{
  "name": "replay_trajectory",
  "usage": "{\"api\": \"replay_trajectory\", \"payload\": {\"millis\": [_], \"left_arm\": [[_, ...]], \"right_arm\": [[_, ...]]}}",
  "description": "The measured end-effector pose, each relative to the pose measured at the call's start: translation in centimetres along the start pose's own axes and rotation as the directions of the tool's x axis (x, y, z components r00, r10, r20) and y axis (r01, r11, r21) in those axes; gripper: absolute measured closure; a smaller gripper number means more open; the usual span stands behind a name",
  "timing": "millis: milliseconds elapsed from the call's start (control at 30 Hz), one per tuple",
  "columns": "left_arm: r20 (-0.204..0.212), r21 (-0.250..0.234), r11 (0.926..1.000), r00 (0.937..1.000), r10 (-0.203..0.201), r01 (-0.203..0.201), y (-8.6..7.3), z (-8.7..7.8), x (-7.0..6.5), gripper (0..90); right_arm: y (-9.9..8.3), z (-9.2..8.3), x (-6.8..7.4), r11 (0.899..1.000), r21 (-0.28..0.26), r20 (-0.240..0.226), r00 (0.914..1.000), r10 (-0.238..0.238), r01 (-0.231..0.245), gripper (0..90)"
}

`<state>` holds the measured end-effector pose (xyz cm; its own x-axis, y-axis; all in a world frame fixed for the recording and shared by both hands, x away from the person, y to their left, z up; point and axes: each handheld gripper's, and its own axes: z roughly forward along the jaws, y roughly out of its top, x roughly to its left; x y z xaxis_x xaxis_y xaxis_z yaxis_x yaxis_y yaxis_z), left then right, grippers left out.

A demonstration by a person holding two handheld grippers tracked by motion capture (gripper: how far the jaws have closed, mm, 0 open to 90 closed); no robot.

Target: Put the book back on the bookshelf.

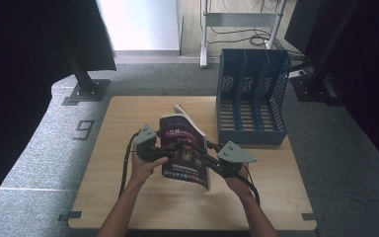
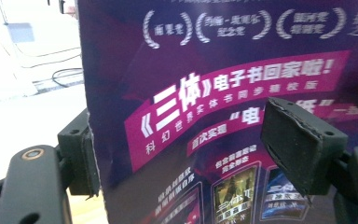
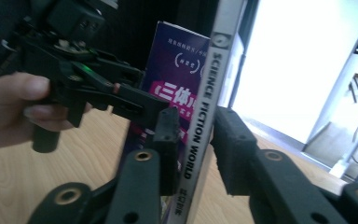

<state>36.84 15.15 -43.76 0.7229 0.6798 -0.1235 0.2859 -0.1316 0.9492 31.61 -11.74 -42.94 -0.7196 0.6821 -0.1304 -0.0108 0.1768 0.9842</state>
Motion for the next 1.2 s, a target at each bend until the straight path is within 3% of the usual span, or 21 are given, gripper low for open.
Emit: {"api": "replay_trajectory", "payload": {"millis": [200,400,567,733,933,1133,1200], "left_arm": [[0.001,-0.007,0.9999,0.9999,0.013,-0.013,0.1,-0.6,-0.1,21.3],[0.005,-0.011,0.9998,0.9998,0.019,-0.019,0.1,-0.5,-0.3,22.7],[-0.027,-0.006,0.9999,0.9995,0.014,-0.014,0.1,-0.5,0.0,21.9],[-0.064,-0.022,0.9997,0.998,-0.007,0.006,0.3,-0.7,0.2,19.1],[-0.041,-0.032,0.9993,0.9989,-0.022,0.021,0.7,-0.6,0.3,18.1],[-0.005,-0.037,0.9992,0.9998,-0.017,0.017,0.8,-0.8,0.3,20.1],[-0.003,-0.042,0.9989,0.9998,-0.022,0.022,0.7,-0.7,0.1,20.1]], "right_arm": [[-0.2,-0.5,-0.5,1.0,-0.01,-0.007,0.9997,0.022,-0.022,77.0],[-0.5,-0.7,-0.9,0.998,-0.021,-0.055,0.9966,0.061,-0.063,72.9],[-0.2,-0.4,-0.4,1.0,0.006,-0.012,0.9999,0.004,-0.004,77.5],[-0.4,-0.8,-0.3,1.0,-0.013,-0.042,0.9991,0.011,-0.012,78.7],[-0.4,-0.9,0.1,1.0,-0.022,-0.061,0.9981,-0.009,0.008,77.9],[-0.7,-0.4,-0.2,1.0,-0.003,-0.109,0.994,0.006,-0.006,63.8],[-0.7,0.1,-0.4,1.0,0.012,-0.108,0.994,0.018,-0.017,63.7]]}}
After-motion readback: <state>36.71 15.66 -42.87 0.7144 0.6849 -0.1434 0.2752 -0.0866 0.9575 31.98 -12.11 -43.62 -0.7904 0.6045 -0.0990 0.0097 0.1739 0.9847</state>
